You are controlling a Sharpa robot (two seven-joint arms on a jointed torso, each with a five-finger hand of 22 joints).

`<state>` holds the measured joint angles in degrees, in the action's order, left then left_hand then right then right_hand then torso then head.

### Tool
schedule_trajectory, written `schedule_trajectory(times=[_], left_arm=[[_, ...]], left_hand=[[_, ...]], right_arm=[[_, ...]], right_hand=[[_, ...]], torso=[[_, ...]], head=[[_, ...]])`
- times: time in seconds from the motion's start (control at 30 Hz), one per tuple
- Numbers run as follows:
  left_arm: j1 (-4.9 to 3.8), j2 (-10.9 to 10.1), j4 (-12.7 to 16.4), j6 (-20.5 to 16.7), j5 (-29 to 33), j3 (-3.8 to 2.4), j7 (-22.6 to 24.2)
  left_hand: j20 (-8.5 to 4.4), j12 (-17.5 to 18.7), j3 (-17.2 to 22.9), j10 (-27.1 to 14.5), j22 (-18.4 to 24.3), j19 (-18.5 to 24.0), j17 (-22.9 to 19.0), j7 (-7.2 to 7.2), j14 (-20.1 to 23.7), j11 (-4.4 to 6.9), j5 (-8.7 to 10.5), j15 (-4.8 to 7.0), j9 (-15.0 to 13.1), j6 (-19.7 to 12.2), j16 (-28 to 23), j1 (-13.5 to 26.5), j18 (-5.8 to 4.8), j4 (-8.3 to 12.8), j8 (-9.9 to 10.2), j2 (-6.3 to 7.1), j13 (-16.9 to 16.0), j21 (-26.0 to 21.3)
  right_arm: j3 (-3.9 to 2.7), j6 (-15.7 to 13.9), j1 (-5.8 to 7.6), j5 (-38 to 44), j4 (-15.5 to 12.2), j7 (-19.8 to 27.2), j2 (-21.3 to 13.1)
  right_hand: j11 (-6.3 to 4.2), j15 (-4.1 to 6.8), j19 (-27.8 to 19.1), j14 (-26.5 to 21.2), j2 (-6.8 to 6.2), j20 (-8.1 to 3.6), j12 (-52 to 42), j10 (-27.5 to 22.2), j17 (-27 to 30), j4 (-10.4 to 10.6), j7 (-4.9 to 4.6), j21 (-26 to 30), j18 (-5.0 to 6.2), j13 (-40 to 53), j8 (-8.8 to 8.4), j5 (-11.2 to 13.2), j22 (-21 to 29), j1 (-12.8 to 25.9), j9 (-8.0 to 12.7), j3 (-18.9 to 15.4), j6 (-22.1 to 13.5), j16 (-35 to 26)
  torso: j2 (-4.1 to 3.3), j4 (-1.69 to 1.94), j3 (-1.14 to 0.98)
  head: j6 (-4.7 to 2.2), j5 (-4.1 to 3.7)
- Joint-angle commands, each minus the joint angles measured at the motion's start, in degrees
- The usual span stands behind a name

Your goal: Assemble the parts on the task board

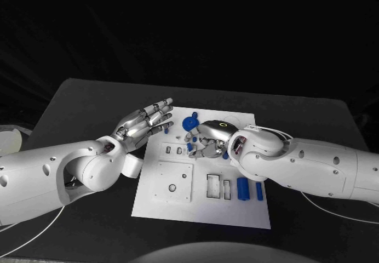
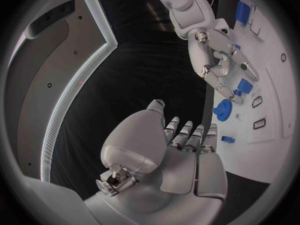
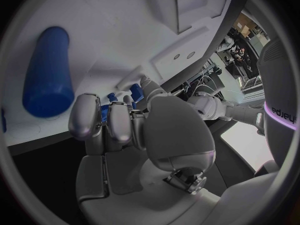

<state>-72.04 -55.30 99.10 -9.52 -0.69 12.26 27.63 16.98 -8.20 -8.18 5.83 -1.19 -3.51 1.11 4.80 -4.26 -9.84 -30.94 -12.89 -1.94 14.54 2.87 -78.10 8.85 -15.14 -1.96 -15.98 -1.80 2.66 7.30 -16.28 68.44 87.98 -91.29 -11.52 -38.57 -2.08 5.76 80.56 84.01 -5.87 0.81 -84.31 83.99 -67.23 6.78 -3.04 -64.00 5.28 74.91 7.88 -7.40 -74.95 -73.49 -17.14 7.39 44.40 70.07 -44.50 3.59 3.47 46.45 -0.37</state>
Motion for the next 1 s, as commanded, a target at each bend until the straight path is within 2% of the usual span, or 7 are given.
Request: schedule_trajectory(times=[0.03, 0.27, 0.47, 0.7, 0.83, 0.93, 1.0], left_arm=[[0.01, 0.1, 0.0, 1.2, -0.1, -0.02, 0.5], [0.01, 0.0, 0.2, 0.1, -0.6, -0.01, 1.0], [-0.04, -0.7, 1.1, -2.7, -1.9, -0.05, 1.5], [-0.89, -1.3, 1.9, -11.8, -7.1, -0.35, 1.8], [-1.99, -1.6, 2.4, -18.2, -12.6, -0.74, -1.1], [-3.71, -1.4, 2.3, -21.7, -20.0, -0.86, -8.0], [-4.92, -1.2, 2.1, -21.7, -25.2, -0.84, -14.4]], left_hand=[[-0.05, -0.2, 0.3, -0.1, -0.1, -0.3, 0.1, -0.1, 0.0, -0.51, -0.28, -0.45, -0.1, 0.3, 0.3, -0.7, -1.23, 0.1, -0.3, -0.05, -0.1, 0.3], [-0.05, -0.3, 0.5, 0.0, -0.1, -0.4, 0.1, -0.09, -0.1, -0.78, -0.32, -0.5, -0.1, 0.5, 0.4, -1.4, -1.58, 1.1, -0.3, 0.75, -0.1, 0.3], [-0.13, -5.4, 0.3, 4.5, -1.0, -4.2, 1.5, 0.65, -7.0, -2.64, 0.5, -0.92, -0.3, 2.1, 5.7, -3.0, -2.0, 3.5, -0.6, 3.17, -1.1, 2.6], [-0.55, -22.9, -1.0, 20.6, -7.1, -30.4, 6.0, 2.81, -29.9, -4.45, 6.19, 0.59, -1.1, 9.1, 23.5, -4.1, -0.38, 3.0, -2.2, 5.8, -5.4, 18.2], [-2.04, -35.2, -2.1, 33.5, -10.0, -39.8, 10.5, 4.51, -41.2, -1.11, 9.44, 4.28, -2.2, 18.0, 34.7, -4.5, 1.64, 1.8, -4.5, 6.97, -10.9, 24.9], [-6.22, -46.8, -3.3, 40.7, -13.9, -47.1, 17.2, 5.07, -49.1, 3.55, 11.71, 8.61, -3.6, 27.7, 47.6, -4.3, 1.65, 0.1, -7.0, 7.94, -17.8, 32.6], [-8.01, -60.9, -4.5, 50.9, -17.5, -50.6, 29.0, 4.56, -55.0, 5.02, 14.25, 10.24, -4.0, 29.9, 60.8, -2.8, 1.2, -0.8, -7.4, 7.99, -35.1, 38.9]], right_arm=[[0.02, -1.2, -0.09, 0.5, 0.0, 2.1, -0.4], [-0.06, -7.8, 0.2, -1.7, -1.3, 6.8, -2.5], [-0.19, -13.4, 2.61, -6.9, -4.5, 11.1, -5.7], [-0.24, -16.1, 6.82, -15.7, -6.8, 14.3, -9.6], [-0.23, -16.9, 8.01, -18.0, -6.4, 15.0, -11.3], [-0.12, -17.1, 8.24, -18.9, -5.4, 15.3, -12.3], [0.0, -16.8, 8.2, -19.3, -4.7, 15.3, -12.7]], right_hand=[[-0.39, 0.0, 0.3, 2.7, -1.0, -0.09, -0.2, 1.5, 0.2, 1.7, 0.13, -0.1, 0.02, 6.6, -0.52, 3.7, -3.5, 1.5, 0.6, -1.2, -1.1, 0.3], [-0.82, 0.42, 0.5, 2.6, -5.27, -0.47, 1.0, 0.6, 0.3, 10.2, 0.71, -0.2, -0.07, 4.8, -2.01, 4.5, -4.0, 0.2, 2.8, -4.4, -4.4, 0.5], [-0.73, 0.38, 0.9, 2.8, -4.34, -0.49, 0.8, 0.8, -0.4, 10.2, 0.56, -1.2, -0.3, 5.0, -1.4, 4.5, -4.7, 2.1, 3.2, -6.8, -3.4, 1.4], [-0.35, 0.11, 1.2, 2.9, -2.72, -0.32, 0.4, 1.2, -1.2, 10.2, 0.02, -2.0, -0.48, 5.5, -0.16, 4.5, -5.3, 6.1, 3.7, -7.9, -1.3, 2.3], [-0.08, -0.08, 1.3, 2.9, -0.97, -0.18, 0.2, 1.3, -1.6, 10.1, -0.33, -2.4, -0.54, 5.8, 0.46, 4.6, -5.6, 8.1, 3.8, -7.6, -0.1, 2.7], [0.16, -0.26, 1.5, 3.0, 1.11, -0.03, -0.1, 1.5, -1.9, 9.9, -0.66, -2.7, -0.6, 6.1, 1.03, 4.5, -5.8, 8.5, 3.9, -7.1, 1.0, 3.1], [0.34, -0.41, 1.5, 3.0, 2.04, 0.1, -0.2, 1.6, -2.0, 9.9, -0.89, -2.8, -0.64, 6.3, 1.4, 4.4, -6.0, 8.4, 3.9, -6.9, 1.7, 3.2]], torso=[[0.05, 0.03, -0.02], [0.27, 0.17, -0.25], [1.2, 0.09, -1.0], [2.98, -0.61, -1.96], [4.11, -1.15, -2.51], [5.02, -1.53, -3.03], [5.67, -1.74, -3.4]], head=[[0.04, 0.14], [-0.13, 0.74], [-0.07, 1.1], [-0.49, 1.58], [-1.28, 2.29], [-1.7, 3.16], [-2.13, 3.83]])
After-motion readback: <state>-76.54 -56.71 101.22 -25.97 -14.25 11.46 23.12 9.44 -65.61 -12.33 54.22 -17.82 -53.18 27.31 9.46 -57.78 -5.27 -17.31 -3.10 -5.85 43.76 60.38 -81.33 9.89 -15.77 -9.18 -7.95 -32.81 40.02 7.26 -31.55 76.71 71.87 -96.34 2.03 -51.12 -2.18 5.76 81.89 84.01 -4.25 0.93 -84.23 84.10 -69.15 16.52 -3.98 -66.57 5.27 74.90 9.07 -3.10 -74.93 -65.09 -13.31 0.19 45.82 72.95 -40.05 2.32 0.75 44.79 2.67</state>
